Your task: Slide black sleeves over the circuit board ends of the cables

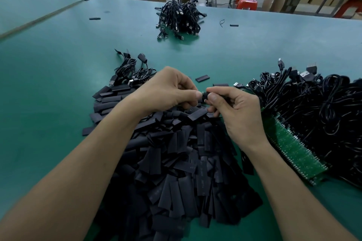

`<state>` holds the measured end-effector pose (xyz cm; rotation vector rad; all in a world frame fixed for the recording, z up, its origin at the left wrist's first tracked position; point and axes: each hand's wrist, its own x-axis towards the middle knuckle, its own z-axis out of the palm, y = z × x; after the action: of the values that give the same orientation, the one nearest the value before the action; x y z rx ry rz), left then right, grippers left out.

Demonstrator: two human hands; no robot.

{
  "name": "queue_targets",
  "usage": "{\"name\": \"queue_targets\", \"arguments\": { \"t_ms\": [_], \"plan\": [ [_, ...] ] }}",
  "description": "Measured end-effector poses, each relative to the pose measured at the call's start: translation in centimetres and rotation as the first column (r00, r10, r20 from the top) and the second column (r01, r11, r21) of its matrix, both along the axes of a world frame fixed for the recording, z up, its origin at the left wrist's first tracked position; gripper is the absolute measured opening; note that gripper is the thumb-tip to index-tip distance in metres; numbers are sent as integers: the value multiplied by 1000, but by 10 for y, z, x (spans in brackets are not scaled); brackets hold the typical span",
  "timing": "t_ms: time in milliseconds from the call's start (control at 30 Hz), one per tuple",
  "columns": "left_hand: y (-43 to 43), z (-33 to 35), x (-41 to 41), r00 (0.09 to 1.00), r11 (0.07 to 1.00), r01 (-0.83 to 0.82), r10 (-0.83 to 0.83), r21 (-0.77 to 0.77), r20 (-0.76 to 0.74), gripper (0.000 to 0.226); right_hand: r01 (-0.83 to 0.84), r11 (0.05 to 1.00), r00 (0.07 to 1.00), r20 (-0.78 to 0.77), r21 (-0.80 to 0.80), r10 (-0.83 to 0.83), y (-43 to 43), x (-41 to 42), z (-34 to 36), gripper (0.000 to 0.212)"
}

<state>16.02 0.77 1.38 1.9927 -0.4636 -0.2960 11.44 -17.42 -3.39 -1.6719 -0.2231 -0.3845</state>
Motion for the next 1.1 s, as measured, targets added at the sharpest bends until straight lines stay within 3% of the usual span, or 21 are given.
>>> {"name": "queue_targets", "arguments": {
  "t_ms": [267,500,1100],
  "plan": [
    [-3,1,-3,997,998,13,-17,-54,-71,4,55,997,998,43,-55,-53,1,0,0,33],
    [-5,1,-5,994,998,-29,23,-60,-104,7,250,958,964,61,139,-261,-1,-1,2,24],
    [-11,-12,-1,997,988,-62,55,-142,-49,10,173,978,984,23,113,-177,-1,6,-8,41]
  ]
}}
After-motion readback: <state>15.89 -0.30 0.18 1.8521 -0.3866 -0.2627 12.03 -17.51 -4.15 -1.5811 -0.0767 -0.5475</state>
